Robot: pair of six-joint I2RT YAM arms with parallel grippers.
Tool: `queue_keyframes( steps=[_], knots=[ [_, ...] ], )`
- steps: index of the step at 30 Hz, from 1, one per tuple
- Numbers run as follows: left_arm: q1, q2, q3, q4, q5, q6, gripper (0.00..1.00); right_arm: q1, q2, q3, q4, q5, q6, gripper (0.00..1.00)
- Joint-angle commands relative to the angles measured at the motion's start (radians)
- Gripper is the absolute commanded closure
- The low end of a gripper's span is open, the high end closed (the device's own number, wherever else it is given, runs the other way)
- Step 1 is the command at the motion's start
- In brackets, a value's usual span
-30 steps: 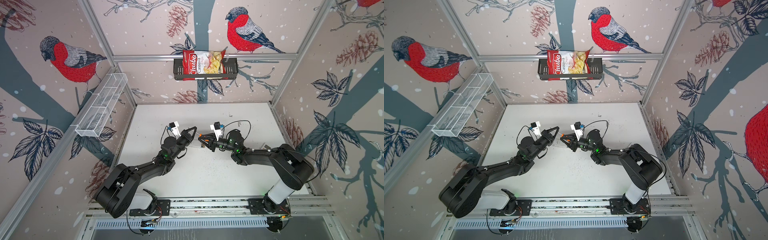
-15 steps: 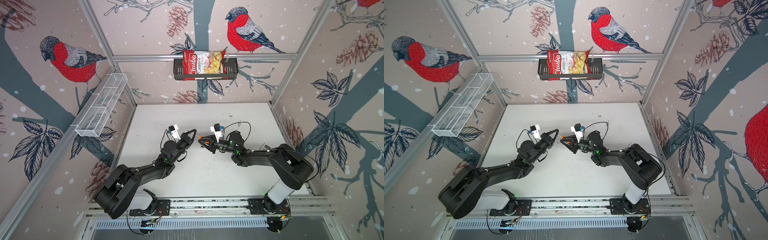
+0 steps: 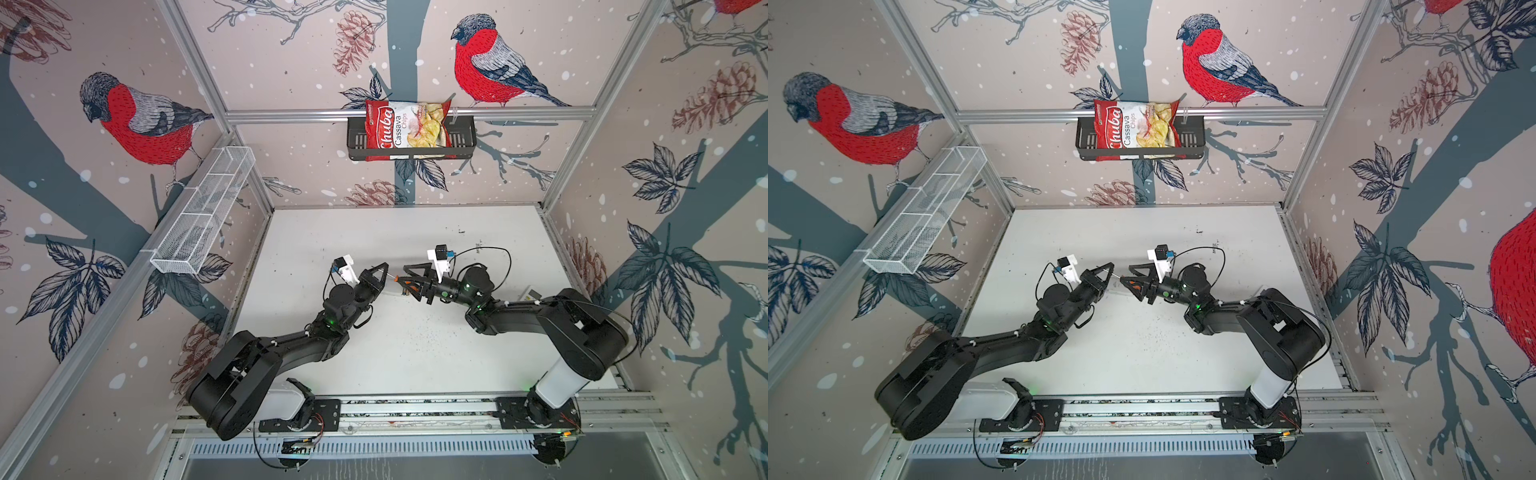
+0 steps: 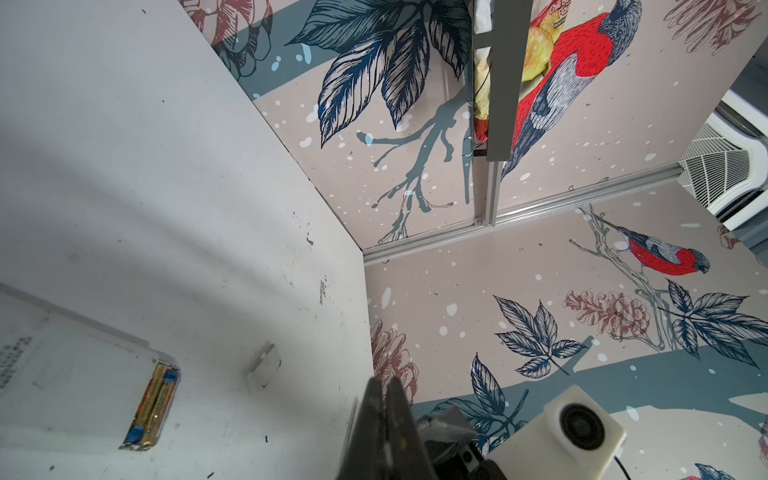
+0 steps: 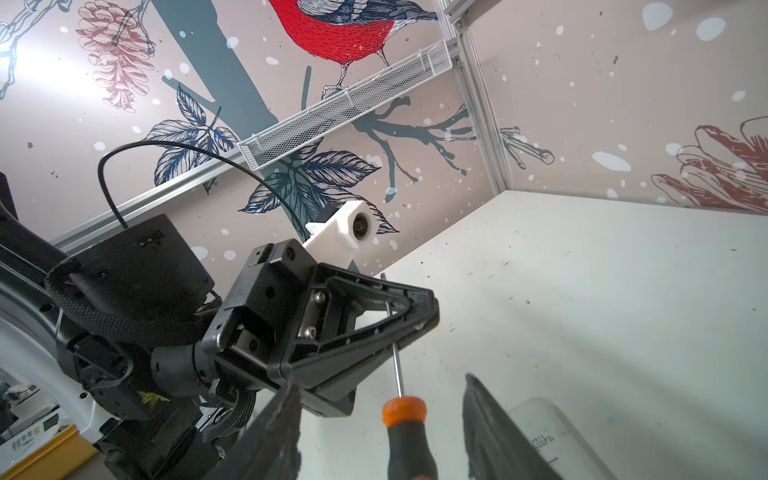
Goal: Unload the batteries from the remote control
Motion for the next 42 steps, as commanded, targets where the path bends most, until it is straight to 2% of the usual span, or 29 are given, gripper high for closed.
queue_keyframes(
  steps=[1, 9, 11, 15, 17, 19, 23, 29, 38, 42],
  knots=[
    [-0.001, -0.028, 0.004, 0.027, -0.031, -0.002, 1.0, 0.001, 0.007, -0.006, 0.055, 0.004, 0.013, 0.33],
    [0.0, -0.052, 0.008, 0.039, -0.026, -0.022, 1.0, 0.001, 0.011, 0.001, 0.076, -0.023, 0.026, 0.33],
    [0.001, -0.033, 0.011, 0.061, -0.011, -0.032, 1.0, 0.001, 0.016, 0.012, 0.078, -0.033, 0.032, 0.37],
    [0.0, -0.011, 0.005, 0.088, -0.006, -0.046, 1.0, 0.0, 0.021, 0.019, 0.095, -0.048, 0.043, 0.54],
    [0.0, -0.011, 0.001, 0.095, -0.014, -0.05, 1.0, 0.0, 0.026, 0.028, 0.094, -0.057, 0.048, 0.58],
    [0.0, -0.014, 0.002, 0.094, -0.022, -0.049, 1.0, 0.001, 0.03, 0.031, 0.101, -0.065, 0.056, 0.57],
    [0.0, -0.026, 0.013, 0.09, -0.028, -0.048, 1.0, 0.0, 0.046, 0.036, 0.108, -0.075, 0.064, 0.41],
    [0.001, -0.065, -0.001, 0.09, -0.036, -0.054, 1.0, 0.0, 0.059, 0.038, 0.13, -0.086, 0.078, 0.37],
    [0.0, -0.055, -0.018, 0.126, -0.043, -0.07, 1.0, -0.001, 0.074, 0.049, 0.192, -0.107, 0.126, 0.61],
    [0.001, -0.043, -0.017, 0.138, -0.043, -0.073, 1.0, 0.0, 0.087, 0.054, 0.231, -0.107, 0.154, 0.63]
  ],
)
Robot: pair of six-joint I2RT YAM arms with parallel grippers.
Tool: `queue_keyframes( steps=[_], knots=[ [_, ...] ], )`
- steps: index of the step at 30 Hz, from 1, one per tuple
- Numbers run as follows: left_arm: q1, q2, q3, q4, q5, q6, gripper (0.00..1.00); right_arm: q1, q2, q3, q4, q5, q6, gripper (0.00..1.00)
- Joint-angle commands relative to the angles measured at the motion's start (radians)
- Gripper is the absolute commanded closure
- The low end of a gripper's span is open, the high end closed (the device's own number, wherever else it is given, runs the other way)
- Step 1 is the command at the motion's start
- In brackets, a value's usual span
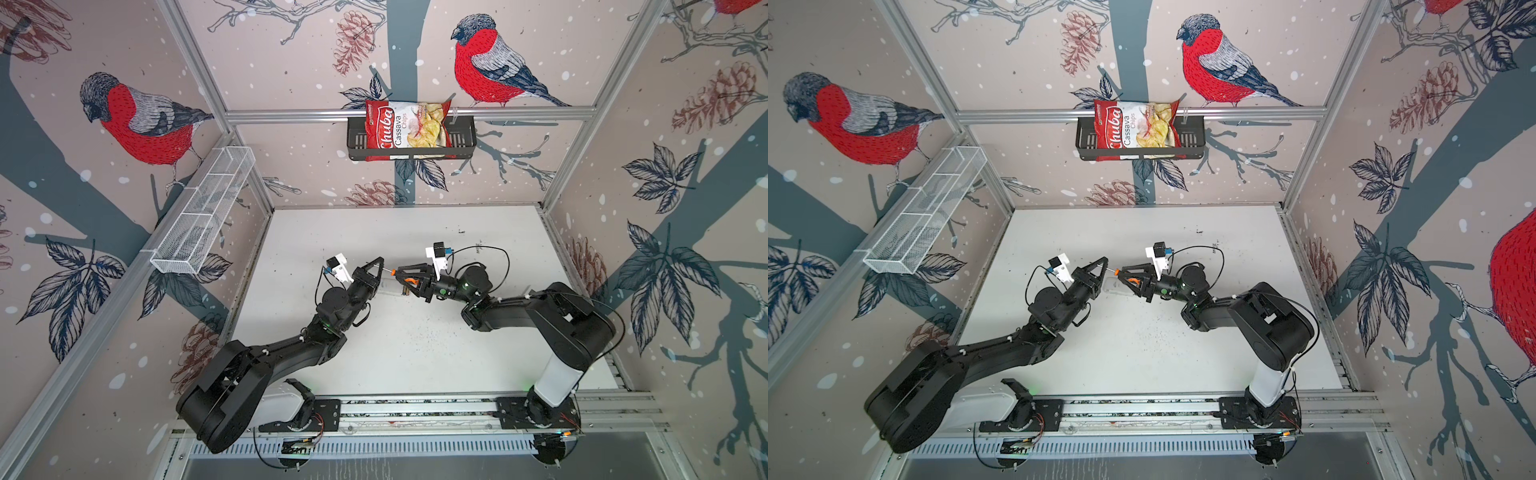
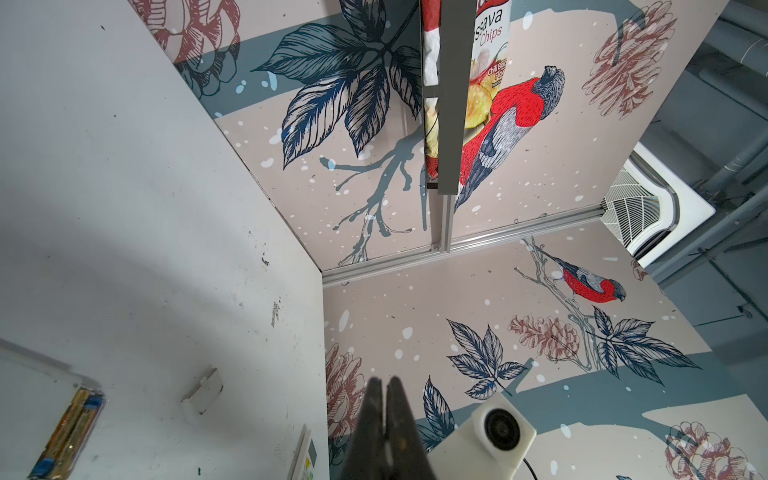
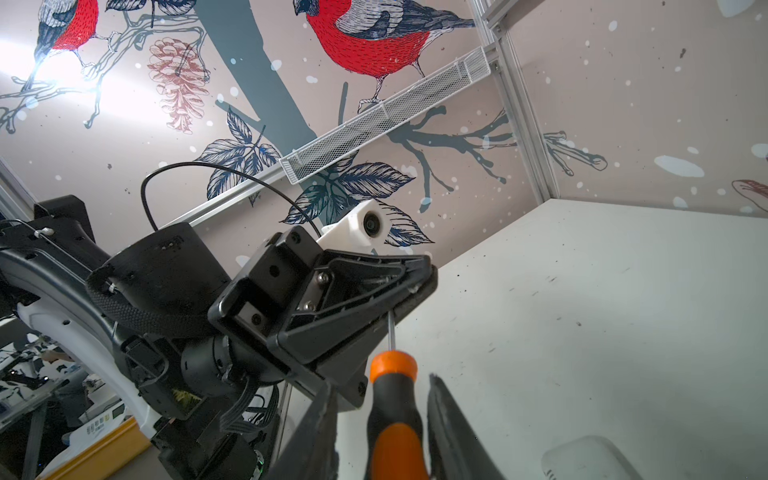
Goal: Unload the batteries from the remote control
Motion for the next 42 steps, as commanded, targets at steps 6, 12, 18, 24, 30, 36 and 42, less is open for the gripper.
queue_keyframes(
  steps=[6, 12, 18, 24, 30, 36, 42],
  knots=[
    [0.0, 0.003, -0.007, 0.08, -0.024, -0.004, 1.0, 0.004, 0.034, 0.023, 0.108, -0.029, 0.052, 0.63],
    [0.001, 0.001, -0.008, 0.081, -0.028, -0.003, 1.0, 0.004, 0.052, 0.039, 0.11, -0.03, 0.06, 0.72],
    [0.0, 0.017, -0.009, 0.092, -0.02, -0.008, 1.0, 0.004, 0.051, 0.048, 0.099, -0.026, 0.058, 0.81],
    [0.001, 0.031, -0.016, 0.105, -0.019, -0.015, 1.0, 0.002, 0.051, 0.046, 0.082, -0.016, 0.054, 0.96],
    [0.001, 0.046, -0.008, 0.108, 0.004, -0.001, 1.0, -0.003, 0.035, 0.041, 0.054, -0.005, 0.047, 1.0],
    [0.02, 0.013, 0.01, 0.113, 0.093, 0.138, 0.03, -0.024, -0.028, 0.023, -0.055, -0.002, 0.016, 1.0],
    [0.026, -0.187, 0.098, -0.318, 0.049, 0.398, 0.02, -0.092, -0.162, 0.028, -0.46, -0.011, -0.108, 1.0]
  ],
)
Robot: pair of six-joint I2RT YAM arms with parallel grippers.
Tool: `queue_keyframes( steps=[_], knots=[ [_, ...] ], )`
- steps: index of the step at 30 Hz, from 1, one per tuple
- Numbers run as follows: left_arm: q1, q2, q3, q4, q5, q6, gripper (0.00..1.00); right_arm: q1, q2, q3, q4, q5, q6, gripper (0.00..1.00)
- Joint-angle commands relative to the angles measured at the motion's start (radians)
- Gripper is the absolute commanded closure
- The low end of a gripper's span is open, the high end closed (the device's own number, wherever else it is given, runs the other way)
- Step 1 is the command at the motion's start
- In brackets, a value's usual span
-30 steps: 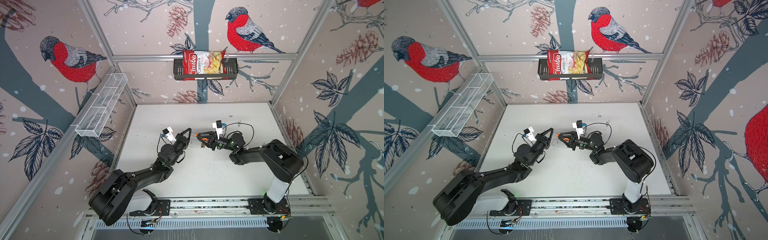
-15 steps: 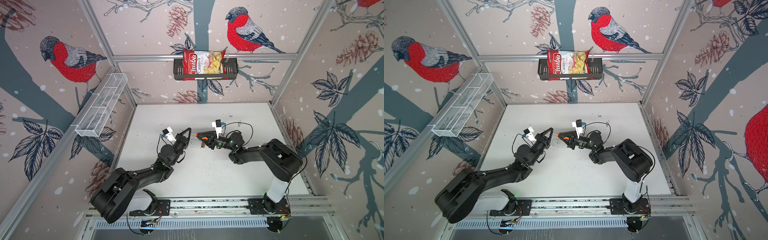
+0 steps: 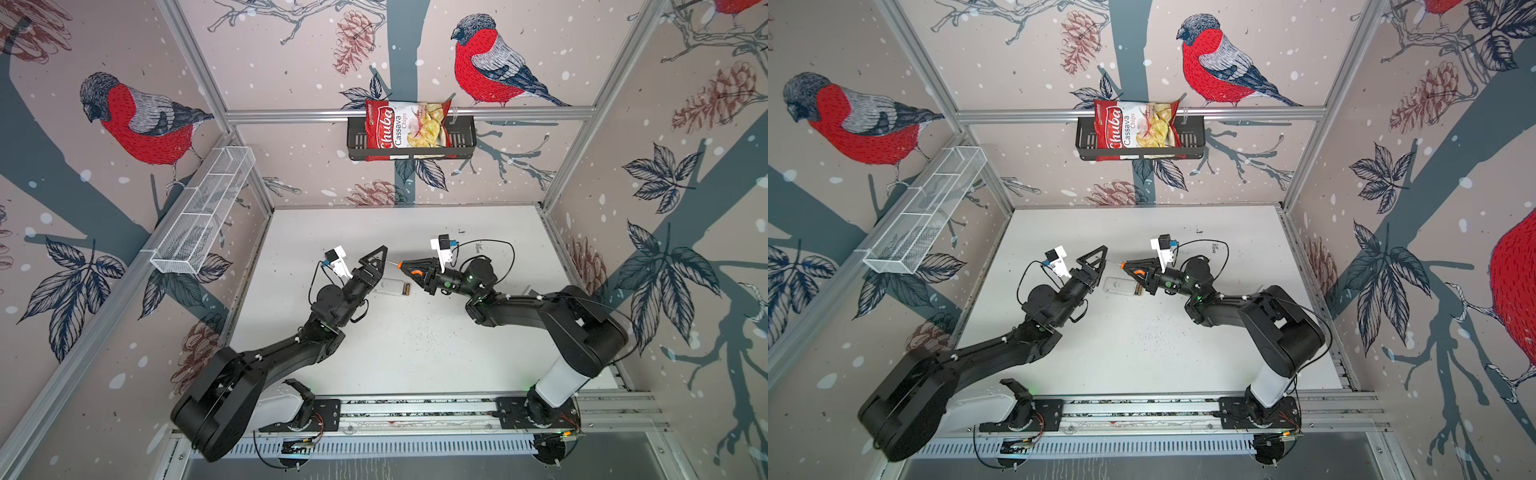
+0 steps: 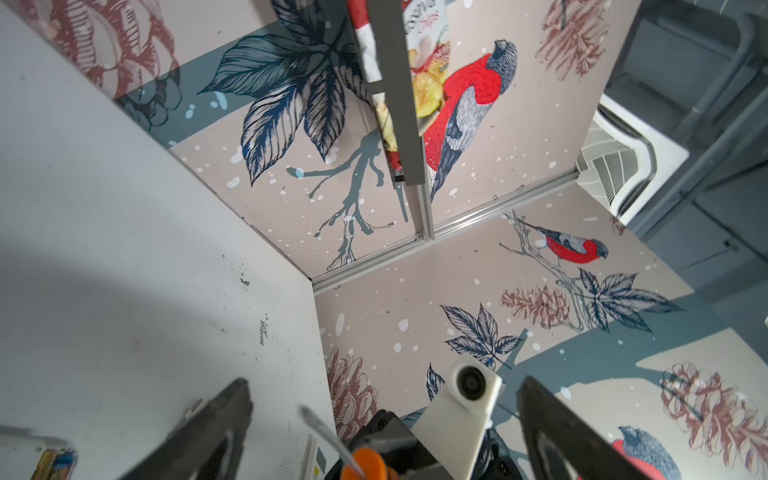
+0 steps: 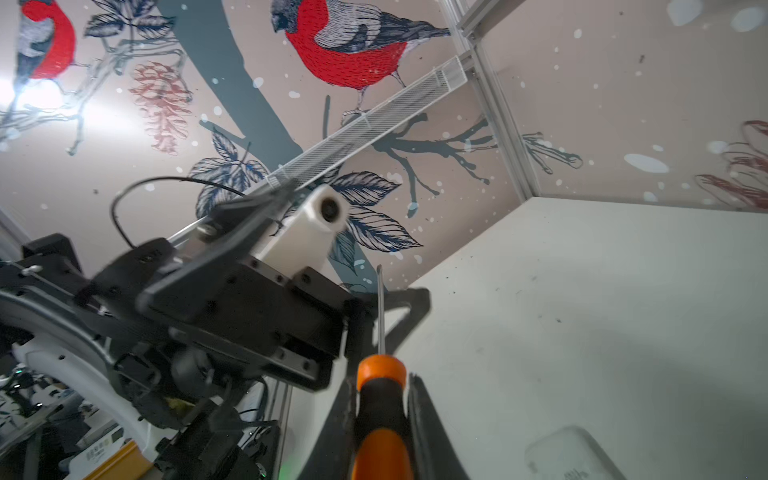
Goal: Unload the batteries from the remote control
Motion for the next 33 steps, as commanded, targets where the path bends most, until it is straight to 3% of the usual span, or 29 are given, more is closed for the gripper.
queue_keyframes(
  steps=[1, 3, 6, 12, 22, 33],
  knots=[
    [0.002, -0.087, 0.049, -0.279, -0.039, 0.239, 0.02, -0.033, -0.07, 0.004, -0.295, -0.006, -0.107, 1.0],
    [0.01, -0.121, 0.056, -0.37, -0.078, 0.316, 0.02, -0.057, -0.124, -0.005, -0.437, -0.017, -0.157, 1.0],
    [0.058, -0.134, 0.041, -0.446, -0.043, 0.361, 0.02, -0.078, -0.206, -0.028, -0.602, -0.005, -0.216, 1.0],
    [0.141, -0.1, -0.056, -0.42, 0.028, 0.37, 0.03, -0.106, -0.293, -0.042, -0.856, 0.067, -0.286, 1.0],
    [0.161, 0.082, 0.026, -0.509, 0.067, 0.509, 0.08, -0.161, -0.205, -0.003, -0.95, 0.038, -0.317, 1.0],
    [0.162, 0.232, 0.084, -0.537, 0.074, 0.58, 0.16, -0.17, -0.079, 0.079, -0.986, 0.04, -0.323, 1.0]
  ],
)
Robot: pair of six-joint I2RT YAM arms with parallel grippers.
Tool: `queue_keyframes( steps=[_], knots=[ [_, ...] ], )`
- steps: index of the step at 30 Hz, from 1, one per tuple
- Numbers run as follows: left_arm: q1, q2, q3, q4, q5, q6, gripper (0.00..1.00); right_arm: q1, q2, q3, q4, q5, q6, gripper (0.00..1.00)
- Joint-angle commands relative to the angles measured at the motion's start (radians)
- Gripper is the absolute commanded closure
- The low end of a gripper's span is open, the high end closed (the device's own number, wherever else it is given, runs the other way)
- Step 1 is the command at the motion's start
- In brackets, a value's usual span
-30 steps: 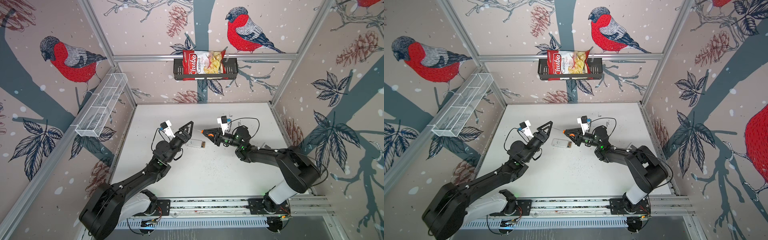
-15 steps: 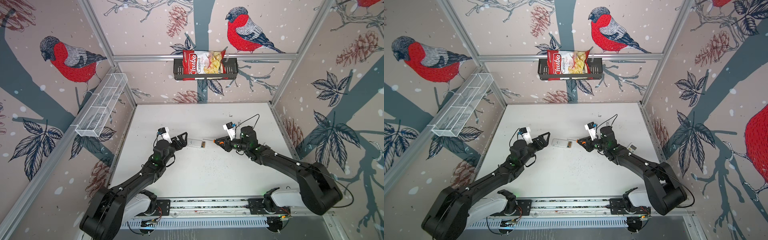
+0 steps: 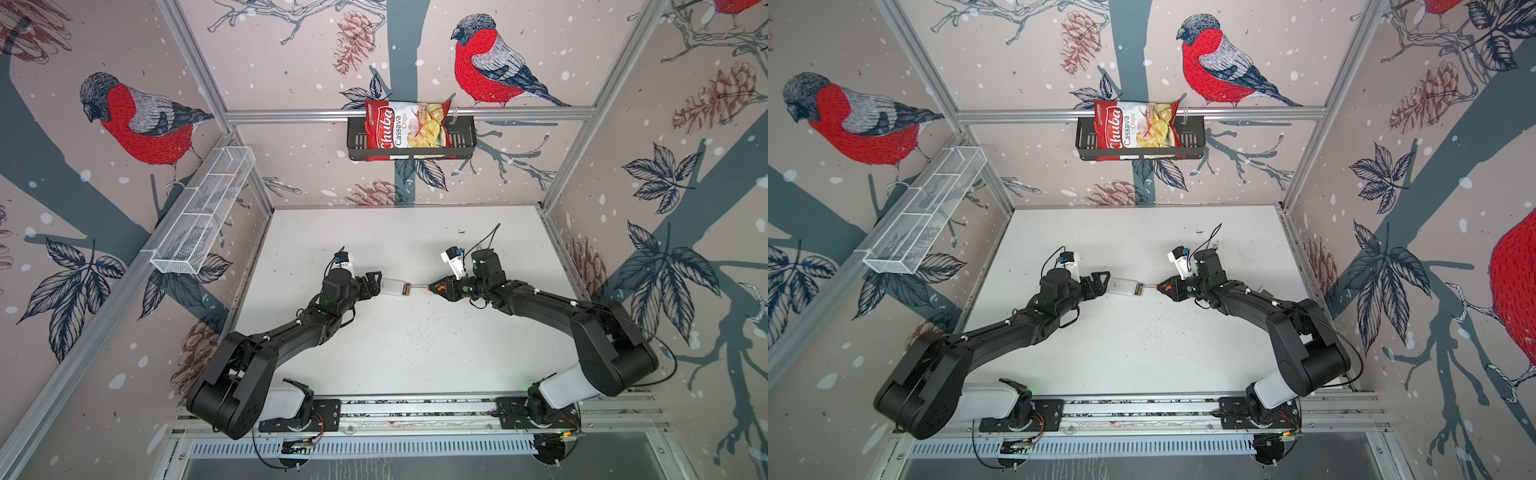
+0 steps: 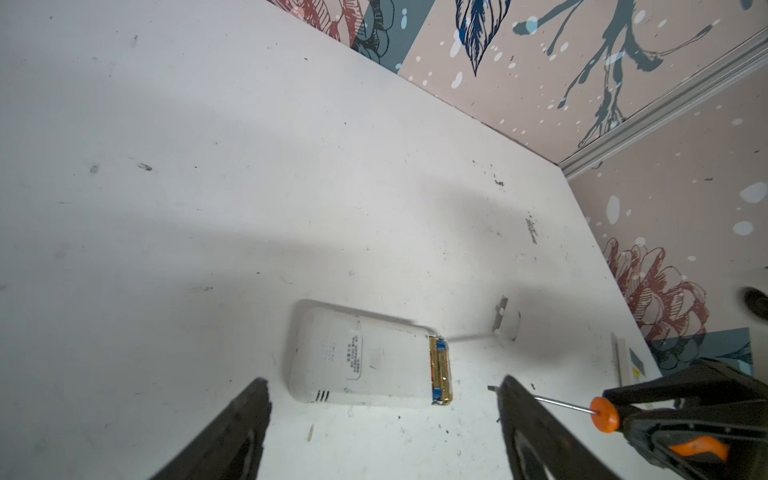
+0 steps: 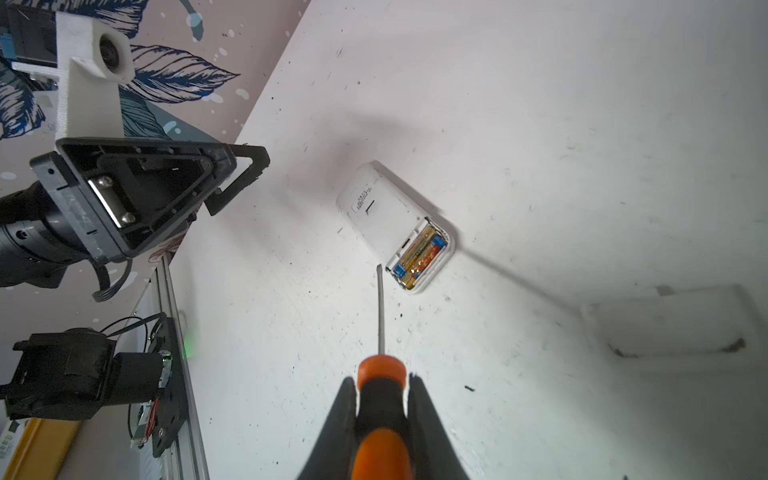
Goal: Unload the batteries from the remote control
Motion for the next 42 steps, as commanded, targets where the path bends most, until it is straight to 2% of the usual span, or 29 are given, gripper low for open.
queue_keyframes(
  steps=[1, 7, 16, 36, 42],
  knots=[
    [0.003, 0.036, 0.025, -0.016, 0.003, 0.046, 0.15, -0.004, 0.015, 0.015, -0.001, 0.006, -0.02, 1.0],
    [0.003, 0.137, 0.129, -0.146, 0.025, 0.106, 0.14, -0.004, 0.039, 0.034, -0.022, 0.025, -0.044, 1.0],
    [0.001, 0.227, 0.168, -0.156, 0.044, 0.125, 0.12, 0.007, 0.059, 0.029, -0.019, 0.052, -0.049, 1.0],
    [-0.046, 0.301, 0.217, -0.181, 0.006, 0.142, 0.13, 0.027, 0.11, 0.066, -0.031, 0.094, -0.057, 1.0],
    [-0.05, 0.312, 0.221, -0.178, 0.006, 0.137, 0.15, 0.049, 0.126, 0.088, -0.066, 0.14, -0.076, 1.0]
  ],
)
